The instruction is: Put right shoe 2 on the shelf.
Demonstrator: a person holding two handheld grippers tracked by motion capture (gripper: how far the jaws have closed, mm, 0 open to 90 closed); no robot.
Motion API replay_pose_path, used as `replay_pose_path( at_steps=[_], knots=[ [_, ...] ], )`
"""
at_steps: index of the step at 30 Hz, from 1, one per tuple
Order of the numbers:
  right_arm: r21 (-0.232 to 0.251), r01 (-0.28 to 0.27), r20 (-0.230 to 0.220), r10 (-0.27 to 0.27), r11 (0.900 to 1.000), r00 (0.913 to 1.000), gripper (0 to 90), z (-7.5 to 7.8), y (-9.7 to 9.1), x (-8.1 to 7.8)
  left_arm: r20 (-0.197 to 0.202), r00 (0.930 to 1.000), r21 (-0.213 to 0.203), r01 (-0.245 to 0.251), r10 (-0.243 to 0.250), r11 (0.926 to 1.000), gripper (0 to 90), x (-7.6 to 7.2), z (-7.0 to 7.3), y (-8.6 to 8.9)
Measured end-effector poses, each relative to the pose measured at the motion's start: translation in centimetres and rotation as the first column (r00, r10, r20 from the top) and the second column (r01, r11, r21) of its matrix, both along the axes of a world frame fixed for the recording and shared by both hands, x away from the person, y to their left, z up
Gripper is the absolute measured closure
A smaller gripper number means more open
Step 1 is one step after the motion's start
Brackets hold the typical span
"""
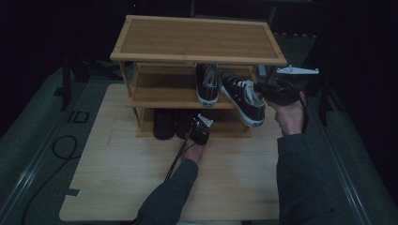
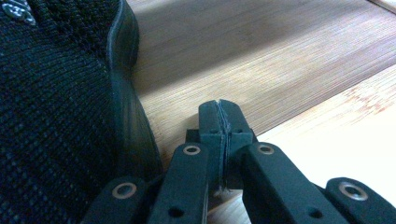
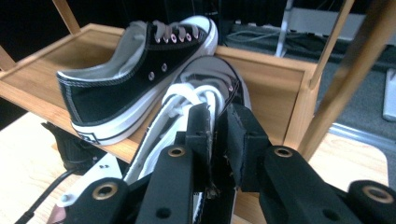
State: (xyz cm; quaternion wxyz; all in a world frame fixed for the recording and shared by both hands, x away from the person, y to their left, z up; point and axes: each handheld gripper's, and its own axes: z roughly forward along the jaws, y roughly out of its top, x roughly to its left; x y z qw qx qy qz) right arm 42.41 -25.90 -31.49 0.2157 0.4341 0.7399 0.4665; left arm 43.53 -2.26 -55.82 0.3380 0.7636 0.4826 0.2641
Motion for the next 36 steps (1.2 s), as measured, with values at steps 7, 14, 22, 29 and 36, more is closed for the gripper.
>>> replay_pose_path(
  at_steps=[7,14,22,29,36],
  knots=[
    [-0.02,0.009,0.034,-0.008,0.9998,0.9994,89.1,0.6,-1.1,-1.4,0.0,1.0,0.0,0.0,0.0,1.0,89.2,0.0,0.0,0.0],
    [-0.054,0.031,0.044,-0.028,0.9981,0.9986,90.0,0.5,-1.9,-2.5,0.0,1.0,0.0,0.0,0.0,1.0,89.2,0.0,0.0,0.0],
    [-0.096,0.024,0.004,-0.023,0.9951,0.9997,90.0,-0.5,-2.4,-2.9,-0.001,1.0,0.0,0.001,-0.001,1.0,89.2,0.0,0.0,0.0],
    [-0.112,0.02,-0.011,-0.022,0.9935,0.9997,90.0,-1.1,-3.0,-3.5,-0.001,1.0,0.0,0.0,0.0,1.0,89.2,0.0,0.0,0.0],
    [-0.106,-0.002,-0.026,-0.001,0.9944,0.9997,90.0,-1.9,-3.2,-4.9,0.0,1.0,0.0,0.0,0.0,1.0,89.2,0.0,0.0,0.0]
  ],
)
